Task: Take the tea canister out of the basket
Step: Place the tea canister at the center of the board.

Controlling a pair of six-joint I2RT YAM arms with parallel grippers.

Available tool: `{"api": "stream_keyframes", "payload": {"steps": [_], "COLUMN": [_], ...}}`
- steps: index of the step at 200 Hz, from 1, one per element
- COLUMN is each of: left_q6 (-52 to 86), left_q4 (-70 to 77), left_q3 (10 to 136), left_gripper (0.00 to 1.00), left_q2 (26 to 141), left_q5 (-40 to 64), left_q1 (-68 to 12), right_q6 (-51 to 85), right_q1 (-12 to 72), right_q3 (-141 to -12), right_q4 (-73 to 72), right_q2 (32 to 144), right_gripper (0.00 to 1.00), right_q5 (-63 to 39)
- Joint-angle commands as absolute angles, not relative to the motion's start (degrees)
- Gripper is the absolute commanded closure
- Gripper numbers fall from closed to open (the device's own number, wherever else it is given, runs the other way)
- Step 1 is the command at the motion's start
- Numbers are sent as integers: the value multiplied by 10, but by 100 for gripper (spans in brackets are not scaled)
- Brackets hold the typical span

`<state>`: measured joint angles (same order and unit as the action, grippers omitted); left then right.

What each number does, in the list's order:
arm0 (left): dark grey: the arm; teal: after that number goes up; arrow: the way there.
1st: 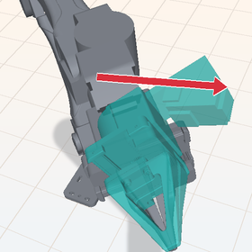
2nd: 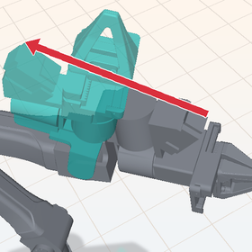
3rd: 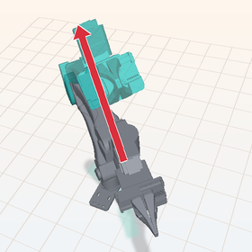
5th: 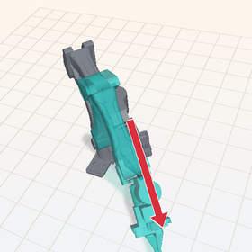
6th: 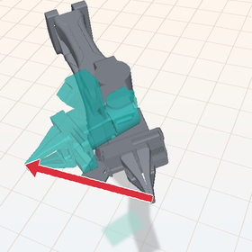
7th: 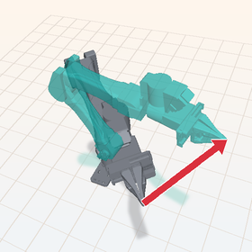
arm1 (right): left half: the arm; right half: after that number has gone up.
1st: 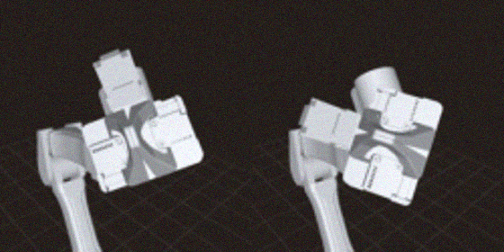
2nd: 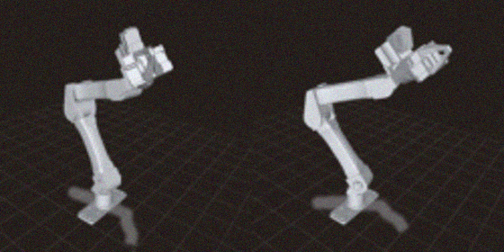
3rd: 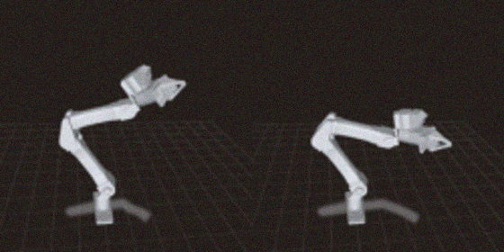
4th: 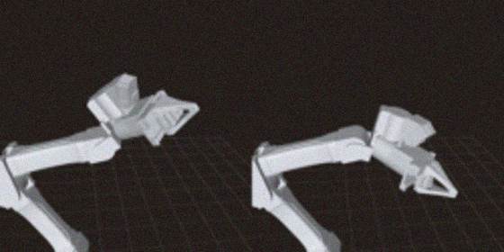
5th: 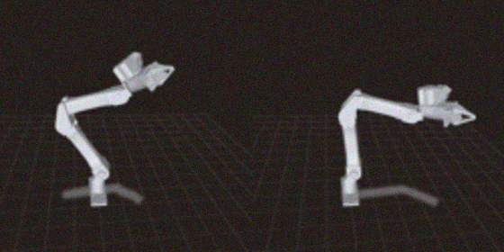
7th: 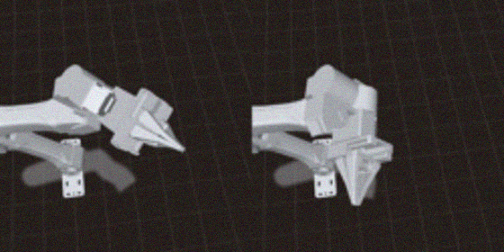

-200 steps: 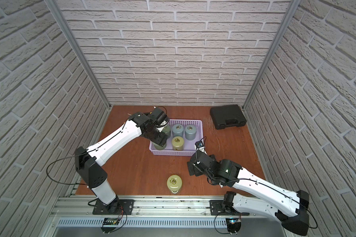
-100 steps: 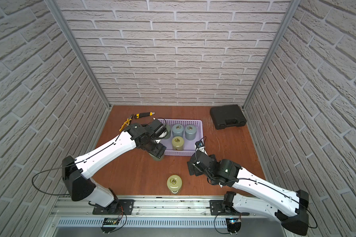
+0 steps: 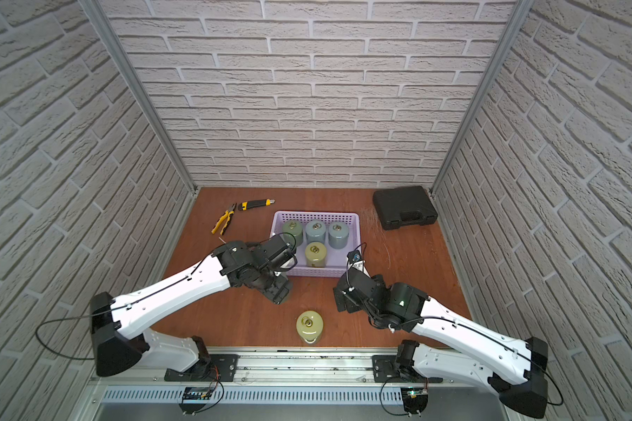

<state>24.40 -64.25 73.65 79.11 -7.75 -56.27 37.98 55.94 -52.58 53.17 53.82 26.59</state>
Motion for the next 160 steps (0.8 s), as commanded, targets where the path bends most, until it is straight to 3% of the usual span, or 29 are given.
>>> {"api": "stream_keyframes", "payload": {"steps": [1,160], "left_q6": [260,235], "left_q4": [-617,-559], "left_q3": [722,591], "left_gripper": [49,51], "left_q2": [764,705], "left_q5": [-87,-62], "left_q1": [-581,-665], "right_q6": [381,417], "right_q1": [556,555], "right_q3": [-533,-538], "right_q4": [536,556], "right_q2": [544,556], "right_gripper": [0,0], "right_q5": [280,299]}}
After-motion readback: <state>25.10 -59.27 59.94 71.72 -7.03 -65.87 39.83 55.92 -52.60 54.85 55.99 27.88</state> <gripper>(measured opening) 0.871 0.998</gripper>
